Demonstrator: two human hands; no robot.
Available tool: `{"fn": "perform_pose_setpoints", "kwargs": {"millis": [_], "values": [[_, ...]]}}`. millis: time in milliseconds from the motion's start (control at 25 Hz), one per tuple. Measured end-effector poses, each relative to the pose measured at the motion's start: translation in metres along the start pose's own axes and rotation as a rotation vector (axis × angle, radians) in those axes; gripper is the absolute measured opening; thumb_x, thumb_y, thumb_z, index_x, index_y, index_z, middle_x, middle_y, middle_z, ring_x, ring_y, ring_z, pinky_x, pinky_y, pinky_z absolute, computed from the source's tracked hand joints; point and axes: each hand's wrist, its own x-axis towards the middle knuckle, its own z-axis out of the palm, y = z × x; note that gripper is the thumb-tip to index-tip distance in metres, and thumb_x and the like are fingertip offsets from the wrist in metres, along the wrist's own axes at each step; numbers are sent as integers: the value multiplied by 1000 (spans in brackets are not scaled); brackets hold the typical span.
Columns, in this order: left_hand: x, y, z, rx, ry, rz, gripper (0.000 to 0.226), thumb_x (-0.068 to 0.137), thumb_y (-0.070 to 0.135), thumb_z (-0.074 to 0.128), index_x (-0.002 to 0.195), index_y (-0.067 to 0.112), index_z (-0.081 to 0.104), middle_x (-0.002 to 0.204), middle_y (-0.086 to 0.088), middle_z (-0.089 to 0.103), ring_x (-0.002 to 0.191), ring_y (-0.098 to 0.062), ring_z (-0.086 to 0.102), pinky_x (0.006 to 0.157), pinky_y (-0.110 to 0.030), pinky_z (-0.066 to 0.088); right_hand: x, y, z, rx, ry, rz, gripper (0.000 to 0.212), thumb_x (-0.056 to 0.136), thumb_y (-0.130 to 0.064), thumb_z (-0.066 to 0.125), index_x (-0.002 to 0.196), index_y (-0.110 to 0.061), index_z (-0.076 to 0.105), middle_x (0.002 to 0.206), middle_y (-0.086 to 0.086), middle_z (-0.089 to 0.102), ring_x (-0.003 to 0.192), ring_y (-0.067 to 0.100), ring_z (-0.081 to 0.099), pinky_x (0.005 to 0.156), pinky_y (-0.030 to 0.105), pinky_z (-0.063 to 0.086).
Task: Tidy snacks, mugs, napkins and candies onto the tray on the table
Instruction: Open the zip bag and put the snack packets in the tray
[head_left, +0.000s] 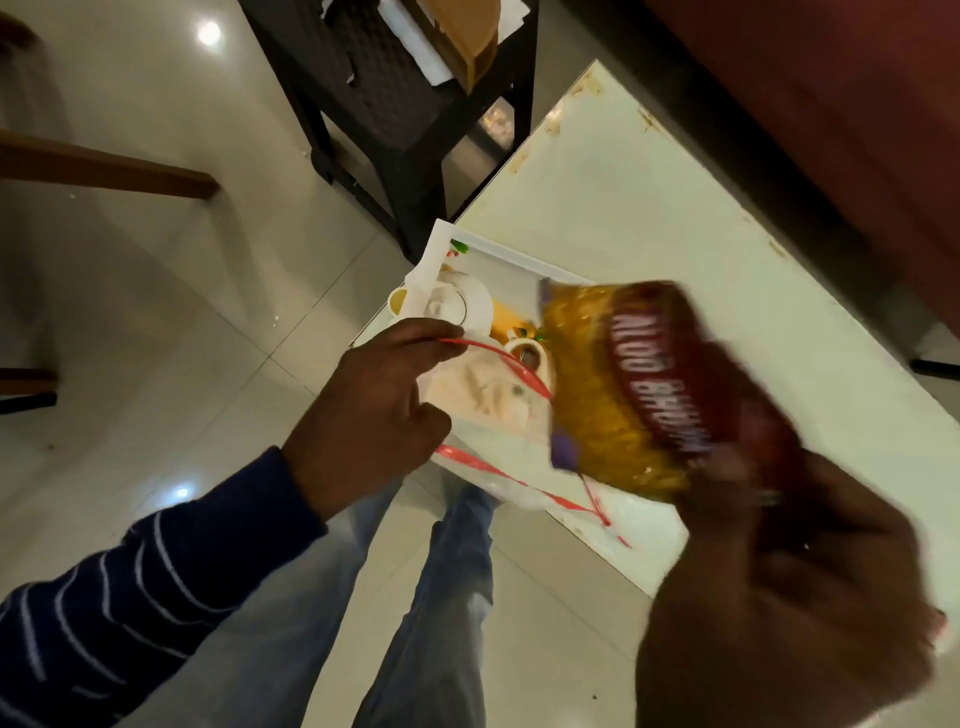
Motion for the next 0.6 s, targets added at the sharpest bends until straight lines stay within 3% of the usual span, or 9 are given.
{"fn": "perform_pose_setpoints", "kwargs": {"millis": [80,160,280,400,520,600], "values": [[-4,0,-1,9,35,39,35,71,5,69,106,10,74,103,11,63,85,27,51,80,10,33,30,25,-12,262,82,201,41,81,-62,70,104,-29,65,94,-15,73,88,6,73,71,21,59],[-8,1,-3,4,47,56,24,72,6,67,94,8,76,94,8,67,84,30,50,78,11,32,56,61,-6,435,163,281,28,92,-36,69,109,-17,57,96,-5,75,90,18,74,73,31,61],[-14,4,-5,-17,33,76,18,73,13,69,89,7,76,87,6,70,82,28,52,76,11,33,79,131,21,368,67,440,20,95,-10,63,110,-5,51,91,6,73,79,17,72,68,34,59],[-20,8,-5,-29,24,77,21,74,25,73,86,8,76,86,4,73,74,23,55,73,7,38,83,196,53,259,-103,631,34,93,-16,68,118,2,54,108,22,70,86,24,71,64,33,61],[-23,14,-3,-57,27,85,32,73,38,77,87,9,75,90,12,68,65,19,56,71,3,43,79,233,82,275,-184,731,38,94,-26,68,124,-5,57,115,13,70,105,28,70,67,31,60],[-24,18,-1,-43,14,92,42,72,49,77,90,10,75,94,7,73,64,13,55,72,-4,48,81,247,94,280,-203,738,30,95,-24,66,123,-11,61,114,6,71,108,26,70,69,31,60]]}}
